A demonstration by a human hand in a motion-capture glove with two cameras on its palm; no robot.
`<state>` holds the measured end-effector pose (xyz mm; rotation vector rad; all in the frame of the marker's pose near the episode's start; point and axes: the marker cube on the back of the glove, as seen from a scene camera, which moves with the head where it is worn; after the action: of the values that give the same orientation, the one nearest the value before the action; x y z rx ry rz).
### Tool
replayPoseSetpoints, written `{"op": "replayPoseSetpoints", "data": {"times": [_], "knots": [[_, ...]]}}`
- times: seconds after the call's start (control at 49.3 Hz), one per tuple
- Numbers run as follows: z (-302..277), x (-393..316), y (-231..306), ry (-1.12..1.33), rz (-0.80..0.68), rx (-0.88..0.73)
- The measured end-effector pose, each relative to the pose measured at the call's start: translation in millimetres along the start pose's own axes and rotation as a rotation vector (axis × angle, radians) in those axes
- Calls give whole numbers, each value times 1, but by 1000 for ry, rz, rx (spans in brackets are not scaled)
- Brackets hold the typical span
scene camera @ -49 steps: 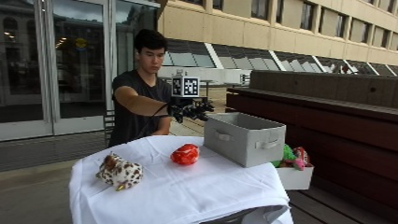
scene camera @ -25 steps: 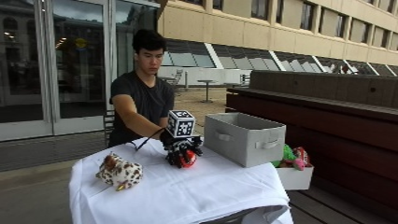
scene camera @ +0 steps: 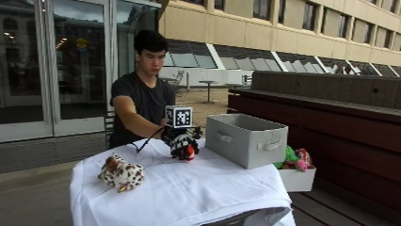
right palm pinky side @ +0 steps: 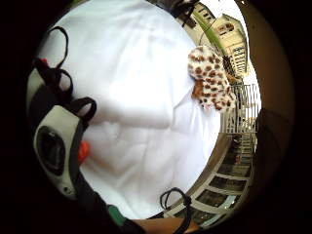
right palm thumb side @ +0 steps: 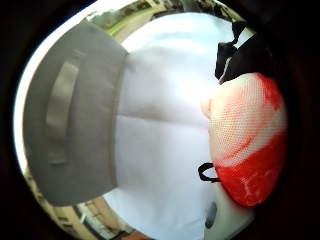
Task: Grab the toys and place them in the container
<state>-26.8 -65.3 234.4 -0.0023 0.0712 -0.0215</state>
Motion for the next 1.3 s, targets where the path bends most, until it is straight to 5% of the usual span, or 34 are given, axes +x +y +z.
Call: {"op": "replayPoseSetpoints", "data": {"times": [0.304,0.527,0.852,1.176,1.298], "knots": [[-226,-36,-37,-116,7,247],[-303,-88,-39,-99,-53,317],[-316,-203,-17,-82,-184,318],[-249,-257,-31,-157,-344,198],[-216,-273,-23,-130,-359,-6]]}}
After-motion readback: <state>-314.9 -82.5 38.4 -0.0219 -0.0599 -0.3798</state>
